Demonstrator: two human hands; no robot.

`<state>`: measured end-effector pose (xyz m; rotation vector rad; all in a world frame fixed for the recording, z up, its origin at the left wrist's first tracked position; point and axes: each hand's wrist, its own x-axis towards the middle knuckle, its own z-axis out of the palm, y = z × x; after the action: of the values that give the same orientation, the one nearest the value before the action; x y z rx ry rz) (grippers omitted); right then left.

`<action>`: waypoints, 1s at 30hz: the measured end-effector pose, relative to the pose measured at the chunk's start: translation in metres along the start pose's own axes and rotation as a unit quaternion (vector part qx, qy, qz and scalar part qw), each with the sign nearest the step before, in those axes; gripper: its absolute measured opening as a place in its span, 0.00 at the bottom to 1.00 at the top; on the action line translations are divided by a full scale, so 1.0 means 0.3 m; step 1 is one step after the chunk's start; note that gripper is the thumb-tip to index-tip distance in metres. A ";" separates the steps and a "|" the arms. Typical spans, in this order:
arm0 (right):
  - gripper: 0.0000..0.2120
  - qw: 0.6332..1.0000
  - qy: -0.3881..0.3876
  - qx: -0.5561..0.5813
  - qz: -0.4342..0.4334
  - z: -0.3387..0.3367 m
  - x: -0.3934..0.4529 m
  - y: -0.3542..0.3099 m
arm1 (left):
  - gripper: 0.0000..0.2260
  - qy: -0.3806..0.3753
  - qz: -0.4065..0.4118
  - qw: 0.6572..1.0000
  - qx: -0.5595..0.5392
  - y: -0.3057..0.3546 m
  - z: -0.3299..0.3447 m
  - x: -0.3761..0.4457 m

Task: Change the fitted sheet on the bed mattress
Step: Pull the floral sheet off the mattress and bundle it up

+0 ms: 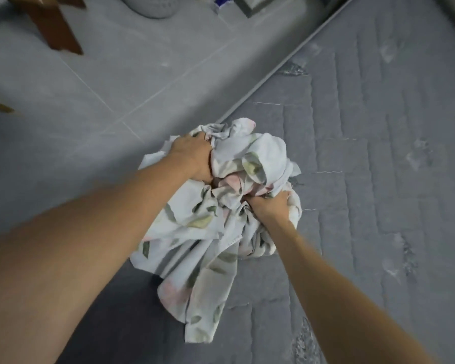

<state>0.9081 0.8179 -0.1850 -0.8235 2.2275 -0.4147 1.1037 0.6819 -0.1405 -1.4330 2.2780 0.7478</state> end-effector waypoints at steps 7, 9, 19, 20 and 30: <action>0.49 0.998 -0.015 0.029 0.055 -0.013 0.006 -0.012 | 0.42 -0.020 -0.026 0.999 -0.020 0.016 0.017 0.061; 0.55 0.997 -0.033 0.026 0.067 -0.037 -0.010 -0.051 | 0.41 -0.027 -0.031 0.999 -0.008 0.021 0.023 0.060; 0.54 0.987 -0.077 0.002 0.142 -0.063 0.043 -0.056 | 0.39 -0.018 -0.028 0.999 0.003 0.032 0.023 0.080; 0.54 0.987 -0.085 -0.023 0.132 -0.064 0.038 -0.049 | 0.39 -0.022 -0.032 0.999 0.002 0.037 0.029 0.073; 0.56 0.990 -0.110 -0.052 0.068 -0.078 0.036 -0.054 | 0.43 -0.013 -0.023 1.000 -0.014 0.037 0.021 0.039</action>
<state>0.8923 0.7998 -0.1663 -0.7286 2.0959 -0.1353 1.0887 0.6814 -0.1491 -1.4744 2.2150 0.7838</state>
